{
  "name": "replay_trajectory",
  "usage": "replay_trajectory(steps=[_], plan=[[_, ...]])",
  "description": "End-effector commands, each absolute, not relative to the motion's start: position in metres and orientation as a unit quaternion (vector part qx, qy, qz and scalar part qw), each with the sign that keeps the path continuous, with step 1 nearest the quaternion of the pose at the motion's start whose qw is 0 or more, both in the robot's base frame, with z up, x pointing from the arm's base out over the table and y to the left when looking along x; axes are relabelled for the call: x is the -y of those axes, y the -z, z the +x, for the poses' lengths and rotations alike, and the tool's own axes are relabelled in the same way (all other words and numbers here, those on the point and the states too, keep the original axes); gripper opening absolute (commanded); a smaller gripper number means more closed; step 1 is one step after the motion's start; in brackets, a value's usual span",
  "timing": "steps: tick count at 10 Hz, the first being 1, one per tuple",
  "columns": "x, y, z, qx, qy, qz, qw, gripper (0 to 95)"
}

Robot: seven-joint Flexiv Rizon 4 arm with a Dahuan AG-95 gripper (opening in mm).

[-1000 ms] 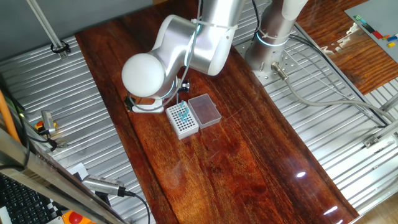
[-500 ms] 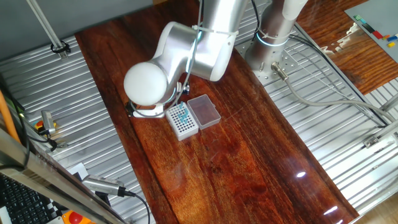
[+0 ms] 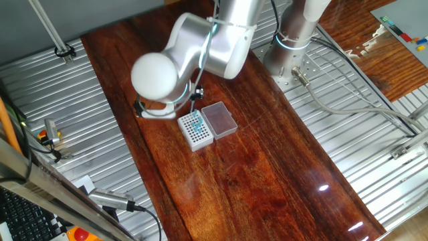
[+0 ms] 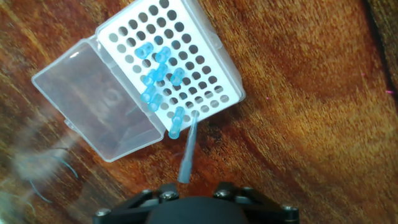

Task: Insert a medium pipette tip into the holder for medium pipette tips

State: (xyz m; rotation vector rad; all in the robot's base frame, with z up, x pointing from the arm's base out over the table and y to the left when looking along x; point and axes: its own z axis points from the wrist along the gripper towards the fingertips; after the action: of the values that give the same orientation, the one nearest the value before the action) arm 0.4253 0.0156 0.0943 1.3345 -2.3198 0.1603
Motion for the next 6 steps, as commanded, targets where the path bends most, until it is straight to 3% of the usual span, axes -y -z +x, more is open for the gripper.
replay_trajectory(steps=[1, 6], plan=[[-0.013, -0.096, 0.423, 0.844, -0.050, 0.486, 0.222, 76.0], [0.003, -0.104, 0.410, 0.869, -0.018, 0.459, 0.183, 76.0]])
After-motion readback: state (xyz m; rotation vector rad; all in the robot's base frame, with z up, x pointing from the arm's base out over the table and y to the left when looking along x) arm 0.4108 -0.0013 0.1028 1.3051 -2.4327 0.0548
